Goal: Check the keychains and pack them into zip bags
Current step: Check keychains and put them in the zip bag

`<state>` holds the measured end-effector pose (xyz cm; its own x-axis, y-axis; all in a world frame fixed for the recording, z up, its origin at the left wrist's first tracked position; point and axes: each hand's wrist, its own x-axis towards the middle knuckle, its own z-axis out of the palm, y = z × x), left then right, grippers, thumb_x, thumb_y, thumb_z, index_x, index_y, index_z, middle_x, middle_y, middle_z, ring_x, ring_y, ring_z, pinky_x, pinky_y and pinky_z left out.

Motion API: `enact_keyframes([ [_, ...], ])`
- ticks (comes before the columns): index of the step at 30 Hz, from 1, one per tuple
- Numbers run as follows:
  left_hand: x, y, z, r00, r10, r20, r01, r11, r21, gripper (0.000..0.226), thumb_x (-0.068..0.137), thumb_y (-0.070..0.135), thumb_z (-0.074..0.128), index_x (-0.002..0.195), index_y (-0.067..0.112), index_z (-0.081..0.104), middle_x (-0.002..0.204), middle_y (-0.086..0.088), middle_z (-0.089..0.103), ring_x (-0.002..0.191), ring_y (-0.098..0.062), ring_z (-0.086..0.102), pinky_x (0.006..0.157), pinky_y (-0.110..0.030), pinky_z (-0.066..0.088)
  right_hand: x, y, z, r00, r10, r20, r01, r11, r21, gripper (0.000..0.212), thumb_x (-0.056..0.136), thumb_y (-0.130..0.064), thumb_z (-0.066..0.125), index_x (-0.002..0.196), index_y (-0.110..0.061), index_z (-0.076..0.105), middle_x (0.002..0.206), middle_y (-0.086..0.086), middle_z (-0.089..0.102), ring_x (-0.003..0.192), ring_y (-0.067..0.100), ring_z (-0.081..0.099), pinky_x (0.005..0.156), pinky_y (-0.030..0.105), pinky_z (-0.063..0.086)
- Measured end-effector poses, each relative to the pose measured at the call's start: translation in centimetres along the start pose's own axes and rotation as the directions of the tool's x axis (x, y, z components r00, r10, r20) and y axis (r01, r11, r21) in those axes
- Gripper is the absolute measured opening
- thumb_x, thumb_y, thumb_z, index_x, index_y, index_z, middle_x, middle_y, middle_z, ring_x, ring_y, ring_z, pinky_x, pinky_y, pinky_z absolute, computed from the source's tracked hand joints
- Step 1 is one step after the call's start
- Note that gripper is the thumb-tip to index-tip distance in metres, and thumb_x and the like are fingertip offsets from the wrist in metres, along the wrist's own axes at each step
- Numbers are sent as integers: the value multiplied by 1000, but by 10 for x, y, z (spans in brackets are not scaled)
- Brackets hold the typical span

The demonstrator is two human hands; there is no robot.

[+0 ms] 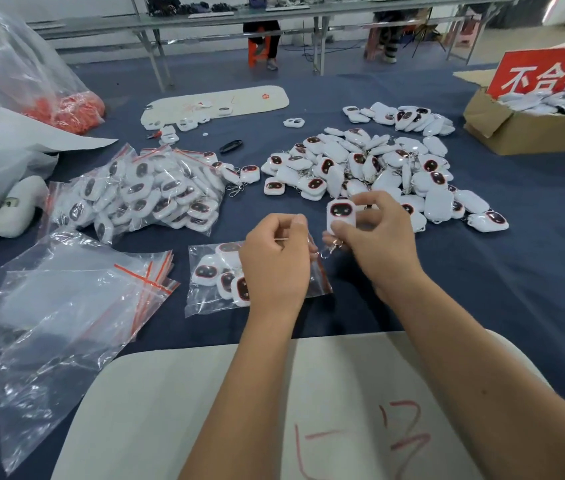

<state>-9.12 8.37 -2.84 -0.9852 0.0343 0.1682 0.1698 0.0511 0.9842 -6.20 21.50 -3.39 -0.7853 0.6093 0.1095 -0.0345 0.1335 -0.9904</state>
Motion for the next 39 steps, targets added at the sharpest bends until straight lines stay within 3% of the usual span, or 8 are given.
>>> enact_keyframes([
  [4,-5,-2,4,985,-22,172,15,999,38,9,95,18,71,96,15,79,84,4,77,81,-19,75,82,-47,62,-25,12,-13,986,26,167,-54,985,162,30,88,-2,78,110,-23,75,101,5,79,91,25,78,73,34,64],
  [9,-3,-2,-3,969,-76,234,65,997,53,5,93,18,76,95,14,78,81,-1,78,72,-19,74,58,-25,53,-31,12,-16,974,-22,226,-21,982,187,35,90,3,75,119,-18,74,104,3,80,95,22,78,77,38,65],
  [13,0,0,-3,960,-155,235,142,987,68,4,93,12,74,91,10,75,83,-14,76,77,-40,74,66,-45,64,-34,12,-15,968,-48,248,20,993,115,39,88,2,77,121,-20,73,103,1,80,96,25,78,85,50,65],
  [17,1,-1,-7,940,-170,296,158,985,63,4,96,15,72,93,12,73,84,-13,76,68,-29,73,64,-40,64,-34,11,-14,968,-67,242,42,993,107,39,87,3,76,119,-19,73,98,2,79,91,28,78,85,52,64],
  [28,-1,-2,-4,965,-69,251,51,996,79,2,94,16,73,94,15,74,88,-6,76,85,-31,73,79,-52,62,-32,14,-13,963,-72,259,28,985,169,25,97,-2,67,112,-20,77,101,4,79,94,26,78,83,47,65],
  [31,-1,-2,-5,960,-56,276,34,996,84,2,93,18,75,95,17,76,88,0,75,83,-19,71,75,-42,62,-31,13,-12,970,-19,241,-42,968,247,20,103,-7,62,104,-17,79,100,8,79,92,30,78,76,44,66],
  [35,-2,-4,-6,953,-58,298,34,996,85,2,93,16,76,95,16,76,90,-2,76,88,-29,72,75,-44,62,-30,14,-13,973,-21,228,-34,971,235,22,102,-5,62,98,-17,80,99,13,77,91,38,76,72,43,65],
  [39,-3,-2,-6,961,-20,277,-5,996,90,1,93,18,75,94,19,76,87,3,75,82,-20,71,65,-32,59,-31,12,-12,976,-14,216,-38,971,236,21,101,-8,64,97,-21,80,102,12,77,95,38,76,74,45,65],
])
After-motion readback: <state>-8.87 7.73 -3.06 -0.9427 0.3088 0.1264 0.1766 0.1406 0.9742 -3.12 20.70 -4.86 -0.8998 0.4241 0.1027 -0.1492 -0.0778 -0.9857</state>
